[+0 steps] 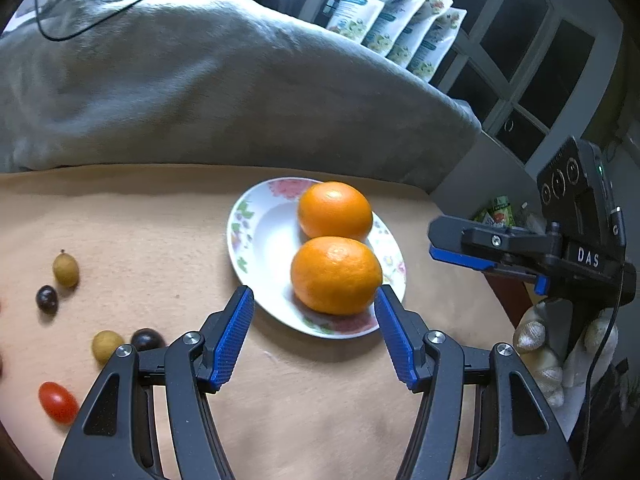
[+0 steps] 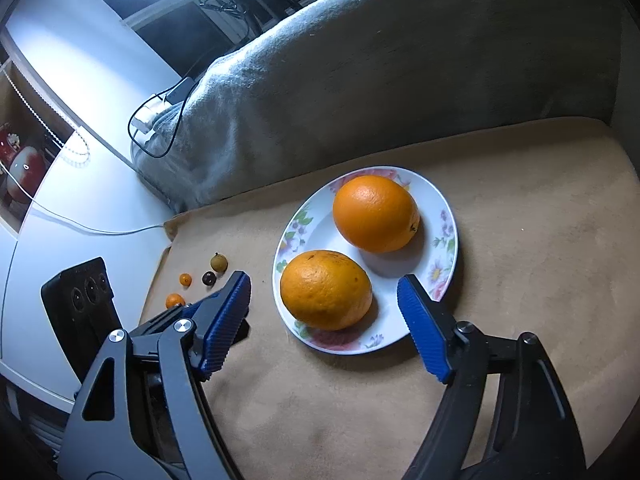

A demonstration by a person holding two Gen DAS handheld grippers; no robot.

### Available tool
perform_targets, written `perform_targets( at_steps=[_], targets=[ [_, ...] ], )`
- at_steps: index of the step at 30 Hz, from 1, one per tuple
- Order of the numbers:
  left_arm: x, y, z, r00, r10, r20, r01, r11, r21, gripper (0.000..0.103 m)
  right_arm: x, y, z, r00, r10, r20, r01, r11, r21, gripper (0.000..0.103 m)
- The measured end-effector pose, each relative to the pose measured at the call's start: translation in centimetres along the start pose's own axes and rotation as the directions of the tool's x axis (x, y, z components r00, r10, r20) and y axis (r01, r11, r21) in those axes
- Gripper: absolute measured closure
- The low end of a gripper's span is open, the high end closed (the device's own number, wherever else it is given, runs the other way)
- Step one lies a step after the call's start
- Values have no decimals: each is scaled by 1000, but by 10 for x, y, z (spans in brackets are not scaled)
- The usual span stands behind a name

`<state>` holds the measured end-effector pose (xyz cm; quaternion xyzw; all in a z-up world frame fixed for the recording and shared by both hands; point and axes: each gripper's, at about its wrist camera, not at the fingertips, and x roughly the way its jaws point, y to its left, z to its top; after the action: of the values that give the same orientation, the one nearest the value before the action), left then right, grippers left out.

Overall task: Organize fruits
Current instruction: 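Open the left gripper to set the orange beside the first, then move the left gripper back toward the red cherry tomato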

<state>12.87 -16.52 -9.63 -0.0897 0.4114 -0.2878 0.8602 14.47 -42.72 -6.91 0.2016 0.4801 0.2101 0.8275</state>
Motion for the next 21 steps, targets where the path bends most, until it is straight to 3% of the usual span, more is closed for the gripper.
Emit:
perform_targets(
  at_steps=[11,21],
  targets=[
    [-39,19,-9,996,53,78,-54,999,9,40,-15,32,-15,996,-47,70,56,990,-128,24],
    [-79,50,-26,972,196,127,-200,980,13,40,-12,77,-35,993,-56,108,85,954,-287,24]
  ],
)
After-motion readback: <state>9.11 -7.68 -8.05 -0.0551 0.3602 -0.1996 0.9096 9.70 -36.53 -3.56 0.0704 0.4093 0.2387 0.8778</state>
